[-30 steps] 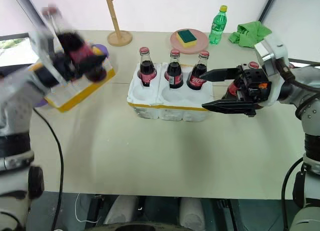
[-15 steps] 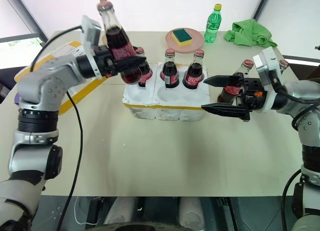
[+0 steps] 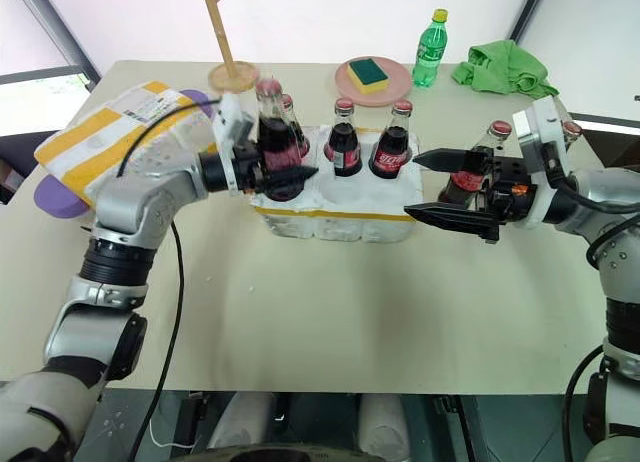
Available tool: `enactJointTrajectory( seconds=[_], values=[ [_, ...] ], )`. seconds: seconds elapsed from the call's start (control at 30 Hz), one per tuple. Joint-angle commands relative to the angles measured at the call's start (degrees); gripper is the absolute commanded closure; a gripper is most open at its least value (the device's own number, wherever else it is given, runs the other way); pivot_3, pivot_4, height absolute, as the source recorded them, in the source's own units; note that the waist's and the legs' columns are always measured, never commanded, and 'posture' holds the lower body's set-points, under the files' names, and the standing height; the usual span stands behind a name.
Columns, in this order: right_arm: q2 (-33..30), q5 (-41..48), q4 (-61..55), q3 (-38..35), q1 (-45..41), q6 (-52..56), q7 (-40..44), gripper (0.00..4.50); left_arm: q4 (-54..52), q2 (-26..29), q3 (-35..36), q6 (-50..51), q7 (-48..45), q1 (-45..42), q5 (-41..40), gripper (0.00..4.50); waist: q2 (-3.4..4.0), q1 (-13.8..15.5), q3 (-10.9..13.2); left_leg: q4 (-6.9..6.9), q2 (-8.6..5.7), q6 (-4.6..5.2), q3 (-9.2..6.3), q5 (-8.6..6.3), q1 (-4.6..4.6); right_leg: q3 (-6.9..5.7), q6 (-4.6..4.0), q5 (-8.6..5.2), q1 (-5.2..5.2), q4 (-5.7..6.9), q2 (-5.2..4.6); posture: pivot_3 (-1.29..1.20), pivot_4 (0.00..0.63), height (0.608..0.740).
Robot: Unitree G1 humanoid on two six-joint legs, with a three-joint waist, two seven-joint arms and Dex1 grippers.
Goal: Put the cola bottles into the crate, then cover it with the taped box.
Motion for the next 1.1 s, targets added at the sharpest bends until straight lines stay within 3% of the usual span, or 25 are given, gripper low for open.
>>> enactJointTrajectory(
  seconds=[0.03,0.3,0.43,0.7,0.83,1.1],
  values=[
    [0.2,0.1,0.1,-1.0,-1.3,-1.4,-0.2,0.0,-3.0,0.2,-0.7,-1.8,-1.2,0.2,1.2,0.1,0.0,0.0,0.0,0.0,0.0,0.0,0.0,0.0,0.0,0.0,0.0,0.0,0.0,0.0,0.0,0.0,0.15,0.74],
    [0.6,-0.9,1.9,0.1,-2.5,-2.2,-0.6,0.0,-4.2,-0.7,-0.1,-2.7,-0.7,2.1,1.7,0.04,0.01,-0.1,0.0,0.0,0.0,0.0,-0.01,0.0,0.05,0.0,0.0,0.0,0.03,0.02,0.0,0.0,0.15,0.74],
    [-0.9,-2.3,3.7,-1.2,-1.7,-2.6,-1.0,0.0,-8.8,0.9,3.7,-0.6,0.6,2.7,-0.4,0.04,0.0,-0.2,0.0,-0.01,0.0,0.0,-0.01,0.0,0.06,0.0,0.0,0.0,0.03,0.02,0.0,0.0,0.15,0.74],
    [-5.5,-5.7,11.6,-8.0,4.6,-5.1,-0.9,0.0,-18.0,19.6,17.1,12.7,-6.8,0.4,-12.8,0.04,0.05,-0.4,0.0,-0.08,0.02,0.01,0.01,0.0,0.08,0.01,-0.01,-0.01,-0.01,0.02,0.01,0.0,0.15,0.74],
    [-6.0,-7.6,15.0,-9.7,6.5,-7.2,-1.4,0.0,-21.9,25.3,21.0,19.1,-9.3,-1.2,-20.8,0.04,0.05,-0.1,0.0,-0.05,0.02,0.01,0.03,0.0,0.11,0.02,-0.01,-0.02,0.05,0.01,0.0,0.0,0.15,0.74],
    [-4.5,-10.1,18.3,-10.9,8.2,-8.6,-5.3,0.0,-29.7,22.9,17.4,22.6,-6.6,-4.0,-28.3,0.04,0.07,-0.2,0.0,-0.01,0.02,0.0,0.03,0.0,0.26,0.04,-0.02,-0.01,0.2,0.03,-0.01,0.0,0.15,0.74]
  ],
)
